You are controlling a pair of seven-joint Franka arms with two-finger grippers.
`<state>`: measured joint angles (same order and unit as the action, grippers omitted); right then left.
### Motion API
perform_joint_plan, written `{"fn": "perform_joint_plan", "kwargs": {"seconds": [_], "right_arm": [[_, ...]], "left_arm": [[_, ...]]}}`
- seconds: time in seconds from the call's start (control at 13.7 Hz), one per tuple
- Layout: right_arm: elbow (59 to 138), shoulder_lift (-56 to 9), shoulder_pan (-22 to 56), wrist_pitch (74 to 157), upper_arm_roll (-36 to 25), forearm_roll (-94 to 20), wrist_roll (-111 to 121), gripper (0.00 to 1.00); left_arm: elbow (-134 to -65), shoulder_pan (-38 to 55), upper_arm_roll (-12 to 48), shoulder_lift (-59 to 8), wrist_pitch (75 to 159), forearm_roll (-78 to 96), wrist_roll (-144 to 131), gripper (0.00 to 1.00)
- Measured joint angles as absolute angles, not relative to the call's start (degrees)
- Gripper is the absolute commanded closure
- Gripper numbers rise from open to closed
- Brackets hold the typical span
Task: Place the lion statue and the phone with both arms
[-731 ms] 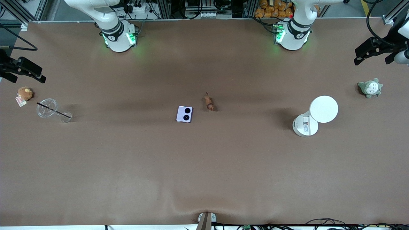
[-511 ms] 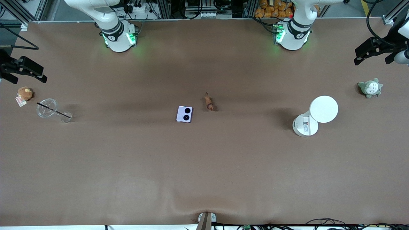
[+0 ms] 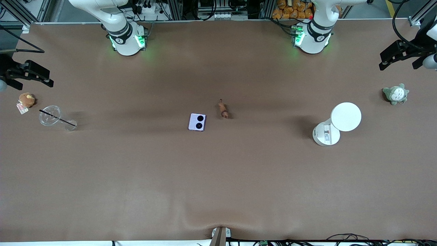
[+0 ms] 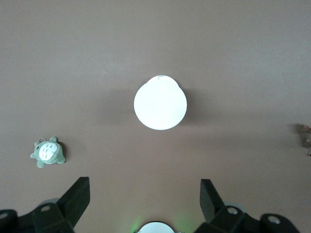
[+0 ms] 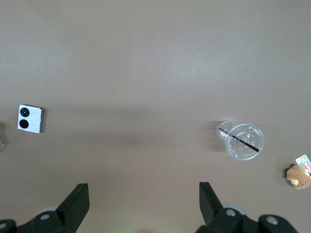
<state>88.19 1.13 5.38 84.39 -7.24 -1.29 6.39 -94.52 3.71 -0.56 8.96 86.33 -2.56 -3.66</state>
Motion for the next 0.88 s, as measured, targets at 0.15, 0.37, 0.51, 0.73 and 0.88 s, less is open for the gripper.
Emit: {"fn": "perform_joint_plan", "kwargs": {"seconds": [0.15,0.37,0.51,0.73,0.88], "right_arm": [[88.19,1.09,5.38,84.34,-7.24,-1.29,6.52,0.00],[88.20,1.01,5.38,84.34,-7.24,-1.29,6.78,0.00],[88.20,0.87,5.38,84.36,-7.24,-1.28,6.88,0.00],[88.20,0.72,5.38,84.43,-7.24,-1.27,6.90,0.00],[88.24,0.44,5.37,84.43,-7.29,-1.27,6.90,0.00]], "left_arm": [[-94.51,3.71,-0.52,8.63,86.19,-2.56,-3.66,0.00],[-94.50,3.74,-0.33,8.54,85.99,-2.56,-3.66,0.00],[-94.49,3.76,-0.26,8.54,85.72,-2.27,-3.76,0.00],[-94.49,4.05,-0.10,8.53,85.57,-2.07,-4.09,0.00],[-94.49,4.69,1.04,8.25,85.48,-1.96,-5.66,0.00]]}}
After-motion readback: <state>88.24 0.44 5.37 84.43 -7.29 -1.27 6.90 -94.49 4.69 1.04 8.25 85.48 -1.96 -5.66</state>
